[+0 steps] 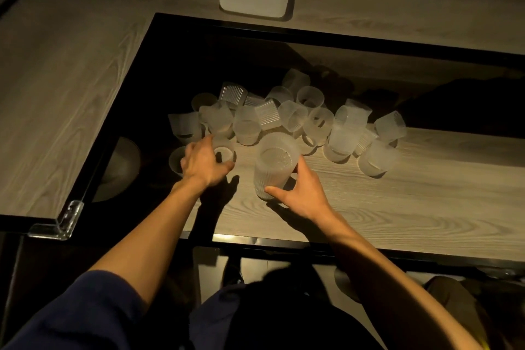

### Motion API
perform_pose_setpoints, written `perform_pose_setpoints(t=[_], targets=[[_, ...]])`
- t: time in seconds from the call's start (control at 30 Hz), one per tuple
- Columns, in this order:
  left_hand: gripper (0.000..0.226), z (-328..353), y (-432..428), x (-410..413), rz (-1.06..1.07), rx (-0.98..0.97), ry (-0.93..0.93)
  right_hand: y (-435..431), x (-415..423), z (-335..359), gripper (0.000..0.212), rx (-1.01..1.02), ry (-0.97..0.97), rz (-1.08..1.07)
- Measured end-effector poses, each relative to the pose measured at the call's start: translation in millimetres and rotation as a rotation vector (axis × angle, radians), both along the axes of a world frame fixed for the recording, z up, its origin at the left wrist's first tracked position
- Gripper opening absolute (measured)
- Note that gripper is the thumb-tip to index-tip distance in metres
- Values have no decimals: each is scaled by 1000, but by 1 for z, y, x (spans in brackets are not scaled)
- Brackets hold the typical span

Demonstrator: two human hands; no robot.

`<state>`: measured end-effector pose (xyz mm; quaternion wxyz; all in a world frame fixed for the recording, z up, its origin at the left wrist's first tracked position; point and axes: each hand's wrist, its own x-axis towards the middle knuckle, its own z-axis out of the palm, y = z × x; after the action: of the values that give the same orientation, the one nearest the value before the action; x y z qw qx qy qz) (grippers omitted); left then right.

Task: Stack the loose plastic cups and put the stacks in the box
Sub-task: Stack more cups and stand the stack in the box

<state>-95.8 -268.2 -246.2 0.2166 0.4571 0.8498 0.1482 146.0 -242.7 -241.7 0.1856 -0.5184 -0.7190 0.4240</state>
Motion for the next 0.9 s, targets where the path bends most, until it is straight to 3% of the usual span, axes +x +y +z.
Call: perform_pose_setpoints(t=[0.17, 0.33, 0.43, 0.57, 0.7, 0.8, 0.9], targets=[[77, -19, 14, -6, 43, -112, 23, 0, 0, 2, 93, -31, 13, -6], [69, -28, 14, -2, -121, -126, 213, -1, 0, 1, 92, -56, 29, -33], [69, -26, 15, 1, -141, -116, 194, -2, 0, 1, 92, -53, 32, -38], [66, -9, 19, 8, -21, 92, -68, -2, 1, 0, 93, -37, 23, -37], [48, 19, 24, 12, 184, 300, -396, -2, 2, -2, 94, -14, 12, -25], [18, 47, 24, 15, 145, 426, -804, -2, 2, -3, 94, 3, 14, -18], [25, 77, 22, 22, 10, 520, -985, -2, 1, -3, 95, 8, 18, -7]])
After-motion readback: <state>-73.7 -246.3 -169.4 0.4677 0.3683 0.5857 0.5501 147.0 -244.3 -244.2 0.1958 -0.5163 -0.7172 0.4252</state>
